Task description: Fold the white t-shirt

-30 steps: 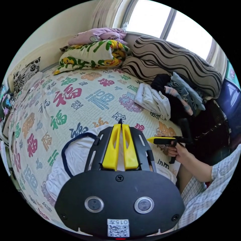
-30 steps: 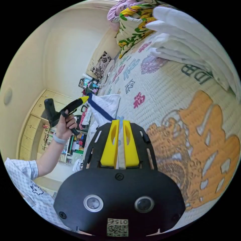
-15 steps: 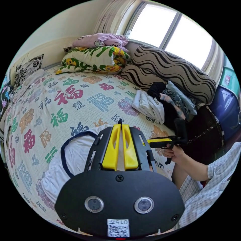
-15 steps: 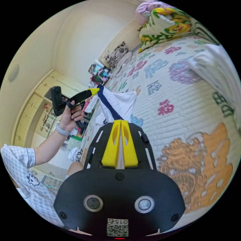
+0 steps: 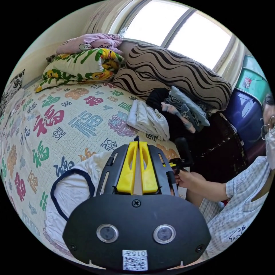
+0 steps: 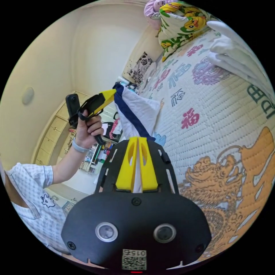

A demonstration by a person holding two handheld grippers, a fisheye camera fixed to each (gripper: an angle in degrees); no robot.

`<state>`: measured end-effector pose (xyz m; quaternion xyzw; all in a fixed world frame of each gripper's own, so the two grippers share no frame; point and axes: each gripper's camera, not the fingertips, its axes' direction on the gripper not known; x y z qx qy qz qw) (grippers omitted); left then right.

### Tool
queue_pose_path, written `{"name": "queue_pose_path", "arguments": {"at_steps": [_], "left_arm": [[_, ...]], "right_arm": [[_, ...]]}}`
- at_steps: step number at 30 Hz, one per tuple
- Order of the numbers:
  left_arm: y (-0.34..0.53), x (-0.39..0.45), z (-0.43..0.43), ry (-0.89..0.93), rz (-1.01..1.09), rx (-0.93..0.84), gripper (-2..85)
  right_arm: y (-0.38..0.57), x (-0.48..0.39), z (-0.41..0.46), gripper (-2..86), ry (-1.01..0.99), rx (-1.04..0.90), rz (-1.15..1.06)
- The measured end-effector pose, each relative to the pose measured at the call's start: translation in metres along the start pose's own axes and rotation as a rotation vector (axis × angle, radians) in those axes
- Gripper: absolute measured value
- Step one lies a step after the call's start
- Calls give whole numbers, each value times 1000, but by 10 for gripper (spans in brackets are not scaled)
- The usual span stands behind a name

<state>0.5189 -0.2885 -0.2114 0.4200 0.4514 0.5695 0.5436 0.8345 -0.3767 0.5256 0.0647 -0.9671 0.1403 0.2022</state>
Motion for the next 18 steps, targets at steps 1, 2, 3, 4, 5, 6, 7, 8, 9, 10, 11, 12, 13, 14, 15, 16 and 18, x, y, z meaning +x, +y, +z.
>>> {"name": "queue_pose_path", "arguments": {"at_steps": [1, 2, 3, 4, 5, 6, 7, 8, 9, 10, 11, 12, 13, 14, 15, 16, 18], "left_arm": [[0, -4, -3, 4, -17, 11, -5], [0, -8, -7, 17, -32, 24, -5], [0, -10, -9, 26, -36, 29, -5], [0, -12, -13, 41, -36, 33, -5], [0, -13, -17, 45, -31, 39, -5], [1, -13, -19, 45, -27, 43, -5], [2, -13, -22, 48, -23, 48, -5], [3, -15, -25, 55, -28, 55, -5], [3, -15, -26, 59, -30, 59, -5], [5, -16, -29, 66, -34, 66, -5], [6, -17, -31, 67, -40, 72, -5], [6, -18, -32, 66, -42, 73, -5], [7, -19, -34, 60, -46, 72, -5], [7, -21, -35, 47, -50, 68, -5], [7, -22, -36, 40, -54, 66, -5], [6, -24, -36, 27, -63, 63, -5], [3, -28, -33, 14, -79, 55, -5]], "right_arm": [[3, -1, -2, 18, 19, 25, 1], [6, 0, -3, 22, 20, 37, -8], [8, 1, -5, 24, 15, 43, -11], [10, 5, -6, 47, 10, 49, 4], [12, 9, -6, 70, 1, 43, 24], [12, 12, -6, 81, -14, 38, 35], [11, 18, -3, 100, -63, 26, 63], [10, 24, 2, 114, -127, 13, 88], [9, 26, 4, 112, -155, 10, 92], [7, 27, 10, 109, -195, 6, 89], [5, 28, 15, 92, -228, 7, 80], [4, 28, 18, 83, -253, 11, 74], [2, 28, 22, 59, -304, 28, 70], [2, 28, 22, 43, -332, 60, 70], [3, 27, 21, 39, -334, 78, 56], [5, 23, 18, 32, -305, 112, 40], [10, 17, 9, 25, -208, 161, 28]]}}
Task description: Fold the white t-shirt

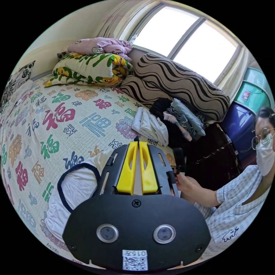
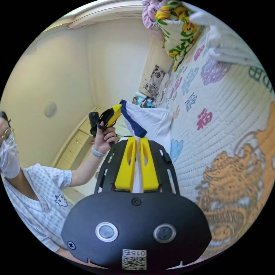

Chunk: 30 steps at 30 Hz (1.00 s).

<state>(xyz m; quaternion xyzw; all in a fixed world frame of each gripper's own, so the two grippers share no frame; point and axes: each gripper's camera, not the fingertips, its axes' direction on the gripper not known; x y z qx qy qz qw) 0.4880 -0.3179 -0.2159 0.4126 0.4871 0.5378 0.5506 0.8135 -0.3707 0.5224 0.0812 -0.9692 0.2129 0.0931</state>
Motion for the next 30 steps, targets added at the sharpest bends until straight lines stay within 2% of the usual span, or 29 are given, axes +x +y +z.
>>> {"name": "queue_pose_path", "arguments": {"at_steps": [5, 9, 12, 14, 20, 27, 30], "left_arm": [[-21, 3, 57, 76, 6, -84, -5], [-29, 16, 116, 134, 20, -178, -5], [-25, 28, 156, 86, 55, -310, -5], [-21, 38, 165, -24, 131, -384, -4], [-21, 51, 132, -165, 302, -400, -6], [11, 40, 37, -43, 185, -220, -8], [60, 26, -32, -31, 104, -135, -7]], "right_arm": [[22, -22, -22, 18, 357, 145, 21], [36, -22, -11, 20, 532, 153, 63], [41, -9, 8, 25, 599, 114, 120], [45, 2, 21, 28, 617, 109, 161], [54, 14, 50, 23, 600, 159, 194], [59, 2, 93, 19, 743, 165, 156], [54, -16, 133, 28, 856, 46, 43]]}}
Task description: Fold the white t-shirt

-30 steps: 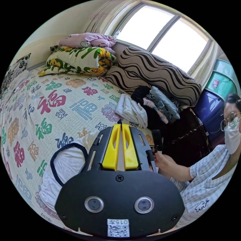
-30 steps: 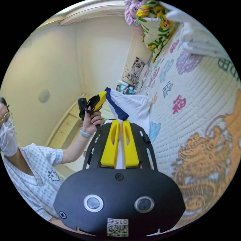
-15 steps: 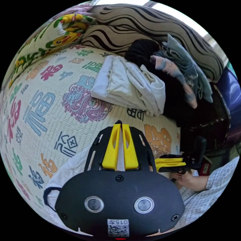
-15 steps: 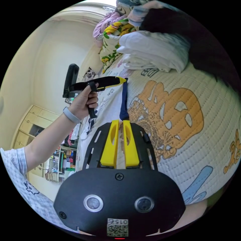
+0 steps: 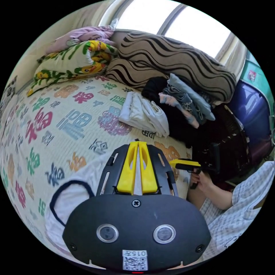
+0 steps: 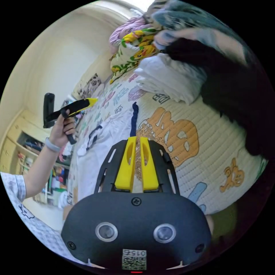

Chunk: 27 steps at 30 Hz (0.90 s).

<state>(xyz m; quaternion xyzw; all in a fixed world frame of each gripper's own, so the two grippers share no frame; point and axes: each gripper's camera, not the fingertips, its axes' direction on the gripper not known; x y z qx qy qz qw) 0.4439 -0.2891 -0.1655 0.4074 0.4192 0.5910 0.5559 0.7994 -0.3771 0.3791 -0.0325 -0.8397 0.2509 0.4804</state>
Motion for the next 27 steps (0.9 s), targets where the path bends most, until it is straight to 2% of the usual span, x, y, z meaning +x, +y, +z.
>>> {"name": "queue_pose_path", "arguments": {"at_steps": [2, 5, 10, 13, 17, 20, 24, 27], "left_arm": [[62, -13, -54, -60, -102, 52, -4], [149, -28, -116, -150, -252, 70, 5], [258, -32, -190, -457, -370, -62, 28], [319, -44, -234, -530, -481, -17, 65], [405, -83, -279, -432, -742, 64, 81], [450, -105, -296, -372, -838, 142, 81], [474, -131, -297, -254, -860, 177, 79], [475, -144, -290, -155, -791, 152, 45]], "right_arm": [[2, -43, 14, 41, 95, -59, -131], [8, -100, 37, 52, 135, -92, -264], [23, -191, 90, 63, 24, -177, -395], [38, -254, 129, 61, -43, -235, -506], [53, -345, 200, 65, -93, -375, -696], [55, -406, 256, 71, -116, -446, -775], [53, -469, 328, 80, -151, -559, -795], [61, -516, 379, 81, -102, -595, -860]]}}
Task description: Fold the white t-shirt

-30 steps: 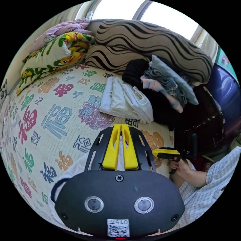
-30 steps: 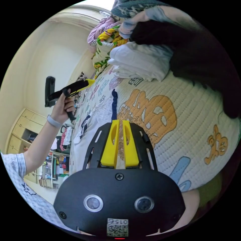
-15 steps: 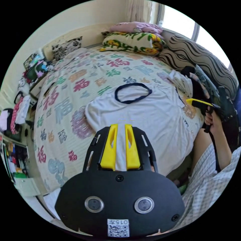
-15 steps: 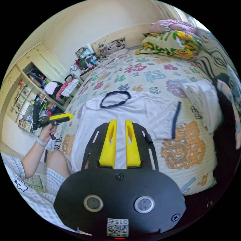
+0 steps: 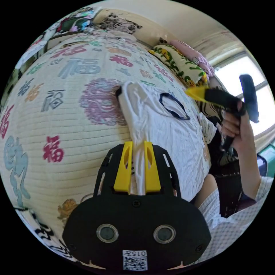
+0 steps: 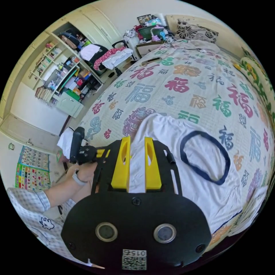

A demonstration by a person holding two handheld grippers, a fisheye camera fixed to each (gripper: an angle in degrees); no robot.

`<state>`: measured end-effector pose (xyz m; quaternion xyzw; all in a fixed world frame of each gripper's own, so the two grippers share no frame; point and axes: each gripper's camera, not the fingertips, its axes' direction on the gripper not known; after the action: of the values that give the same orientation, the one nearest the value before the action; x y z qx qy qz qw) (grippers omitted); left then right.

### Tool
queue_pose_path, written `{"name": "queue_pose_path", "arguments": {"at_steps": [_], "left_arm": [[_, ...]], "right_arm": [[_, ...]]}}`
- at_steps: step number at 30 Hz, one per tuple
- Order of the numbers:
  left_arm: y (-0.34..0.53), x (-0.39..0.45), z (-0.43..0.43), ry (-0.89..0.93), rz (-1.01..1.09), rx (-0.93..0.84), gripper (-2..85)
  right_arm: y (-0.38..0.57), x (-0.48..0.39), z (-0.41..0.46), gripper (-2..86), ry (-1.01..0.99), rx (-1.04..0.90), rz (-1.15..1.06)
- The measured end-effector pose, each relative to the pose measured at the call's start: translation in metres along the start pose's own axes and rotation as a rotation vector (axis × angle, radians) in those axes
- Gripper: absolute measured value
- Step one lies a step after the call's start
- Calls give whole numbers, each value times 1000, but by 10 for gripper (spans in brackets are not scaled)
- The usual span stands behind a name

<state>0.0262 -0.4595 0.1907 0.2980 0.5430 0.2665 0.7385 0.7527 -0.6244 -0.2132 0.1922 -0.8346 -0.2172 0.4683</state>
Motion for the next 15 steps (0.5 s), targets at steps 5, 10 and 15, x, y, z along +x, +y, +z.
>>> {"name": "queue_pose_path", "arguments": {"at_steps": [5, 10, 15], "left_arm": [[19, 23, -22, 27, 311, -3, 16], [20, 8, -38, 140, 387, -102, 54], [24, -53, -77, 369, 195, -33, 62]], "right_arm": [[-75, -31, 71, 79, 114, -114, -100], [-123, -31, 162, 78, 205, -347, -119], [-140, -24, 203, 19, 294, -387, -117]]}}
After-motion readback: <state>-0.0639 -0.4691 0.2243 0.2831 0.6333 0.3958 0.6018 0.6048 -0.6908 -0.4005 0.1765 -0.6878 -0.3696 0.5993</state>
